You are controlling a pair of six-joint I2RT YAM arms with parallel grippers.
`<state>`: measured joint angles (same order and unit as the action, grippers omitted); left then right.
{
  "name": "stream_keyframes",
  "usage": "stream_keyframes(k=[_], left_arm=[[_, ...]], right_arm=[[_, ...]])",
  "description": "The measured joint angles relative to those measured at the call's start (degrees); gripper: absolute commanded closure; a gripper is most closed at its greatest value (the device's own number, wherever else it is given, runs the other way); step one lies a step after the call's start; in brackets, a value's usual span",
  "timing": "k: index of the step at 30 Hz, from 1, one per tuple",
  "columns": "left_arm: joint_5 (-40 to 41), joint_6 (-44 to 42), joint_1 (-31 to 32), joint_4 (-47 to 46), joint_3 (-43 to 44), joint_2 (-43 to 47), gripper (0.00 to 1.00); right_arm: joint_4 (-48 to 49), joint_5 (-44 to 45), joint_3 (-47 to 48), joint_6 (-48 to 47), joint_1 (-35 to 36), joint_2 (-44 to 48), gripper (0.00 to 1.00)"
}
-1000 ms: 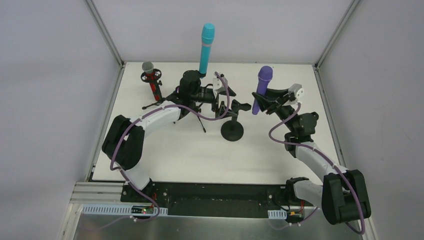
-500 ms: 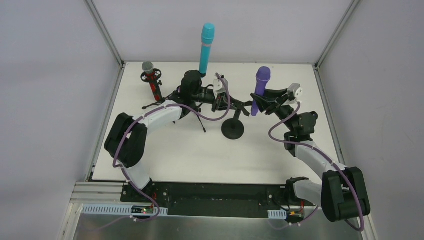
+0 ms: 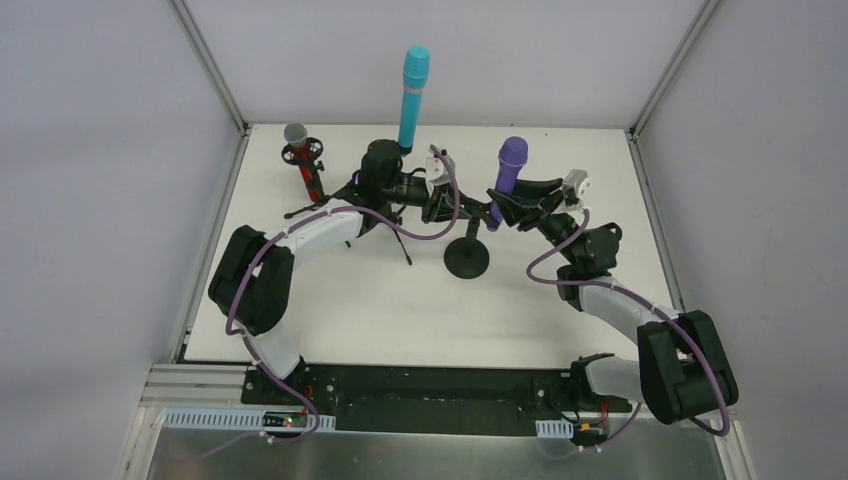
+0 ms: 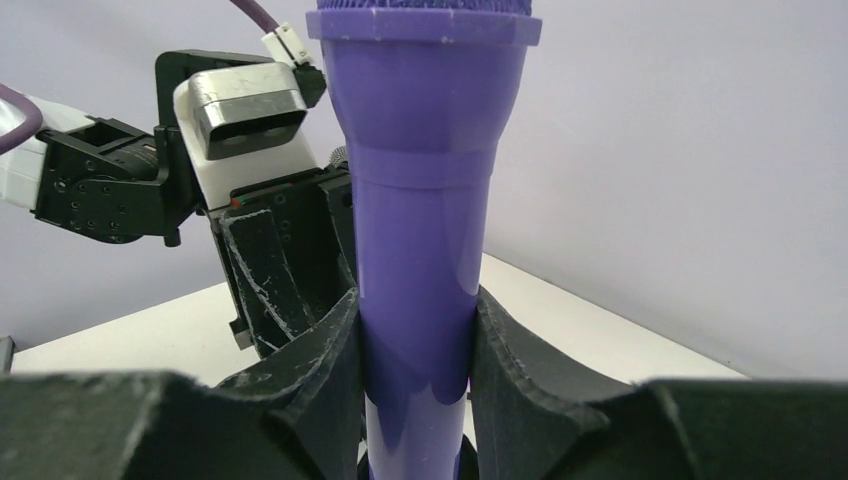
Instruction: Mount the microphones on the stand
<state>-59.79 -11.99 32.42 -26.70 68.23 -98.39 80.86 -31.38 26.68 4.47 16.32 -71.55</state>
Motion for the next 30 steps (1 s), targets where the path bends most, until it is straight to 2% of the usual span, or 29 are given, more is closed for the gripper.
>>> stream_keyframes(k=[14,15,17,19,20,21,26,30], left_arm=[[0.0,0.0,0.0,0.0,0.0,0.0,0.98],[0.0,0.0,0.0,0.0,0.0,0.0,0.87],[0.0,0.0,0.0,0.0,0.0,0.0,0.54],[0.0,-0.3,0.0,0.0,0.0,0.0,0.28],[0.2,-0.5,0.0,-0.1,0.0,0.0,0.08],[0.4,-0.6,0.0,-0.1,0.0,0.0,0.02],[0.9,-0.2,0.0,-0.3,0.0,0.0,0.01],[1.5,-0.2,0.0,-0.5,0.0,0.0,0.01]], right_arm=[[2.7,7.2,-1.8,-7.5,5.5,-0.1,1.00],[3.0,7.6,-2.0,-7.6,5.7,-0.1,0.99],[3.1,8.2,-2.2,-7.9,5.8,-0.2,0.94],[3.4,8.6,-2.3,-8.3,5.9,-0.4,0.91],[3.4,8.7,-2.3,-8.3,5.9,-0.4,0.89],[3.5,8.7,-2.4,-8.4,6.0,-0.4,0.87],[4.0,9.0,-2.6,-8.6,6.3,-0.5,0.69],[4.0,9.0,-2.6,-8.7,6.3,-0.5,0.44]])
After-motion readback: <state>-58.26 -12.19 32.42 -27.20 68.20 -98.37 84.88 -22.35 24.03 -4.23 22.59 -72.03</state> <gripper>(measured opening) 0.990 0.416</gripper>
